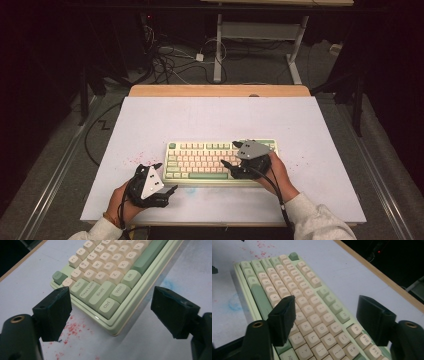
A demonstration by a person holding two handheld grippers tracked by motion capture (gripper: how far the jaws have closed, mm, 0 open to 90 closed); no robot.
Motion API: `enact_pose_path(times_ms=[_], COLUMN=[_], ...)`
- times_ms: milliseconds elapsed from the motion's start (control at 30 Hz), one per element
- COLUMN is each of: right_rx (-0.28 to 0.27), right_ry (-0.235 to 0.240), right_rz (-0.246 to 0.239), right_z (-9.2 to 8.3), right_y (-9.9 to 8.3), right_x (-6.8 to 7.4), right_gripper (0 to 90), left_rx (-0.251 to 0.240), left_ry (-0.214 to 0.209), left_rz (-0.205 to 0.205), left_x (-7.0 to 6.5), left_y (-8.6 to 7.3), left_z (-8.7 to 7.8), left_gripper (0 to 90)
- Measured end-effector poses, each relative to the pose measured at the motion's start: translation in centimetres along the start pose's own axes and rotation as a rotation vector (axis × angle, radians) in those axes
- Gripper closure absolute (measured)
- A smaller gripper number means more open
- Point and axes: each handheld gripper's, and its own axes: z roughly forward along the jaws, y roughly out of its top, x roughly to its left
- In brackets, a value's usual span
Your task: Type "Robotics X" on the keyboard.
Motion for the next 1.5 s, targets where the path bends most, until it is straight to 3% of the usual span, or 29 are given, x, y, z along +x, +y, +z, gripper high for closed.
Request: enact_pose_path(times_ms=[367, 633, 767, 900, 1233, 1500], right_rx=[-0.072, -0.089, -0.091, -0.092, -0.114, -0.103], right_ry=[-0.064, -0.067, -0.071, -0.083, -0.125, -0.156], right_rz=[-0.001, -0.019, -0.012, -0.018, 0.008, 0.016], right_z=[-2.2, -3.4, -4.1, -4.9, -7.3, -8.8], right_y=[-0.9, -1.7, -2.3, -3.0, -5.1, -6.7], right_x=[0.0, 0.3, 0.3, 0.4, 0.1, 0.0], right_gripper=[22.6, 21.8, 22.1, 22.1, 22.3, 22.6], left_rx=[0.008, 0.001, -0.025, -0.057, -0.051, -0.03], left_ry=[0.002, 0.003, -0.013, -0.029, -0.047, -0.096], left_rz=[-0.004, -0.014, -0.037, -0.077, -0.08, -0.033], left_x=[0.1, 0.2, 0.3, 0.7, 1.0, 0.9], left_y=[0.0, 0.0, 0.0, 0.1, 0.5, 1.1], left_z=[-0.1, -0.4, -0.6, -0.9, -0.8, -0.6], left_gripper=[16.6, 17.0, 19.5, 28.1, 43.8, 69.0])
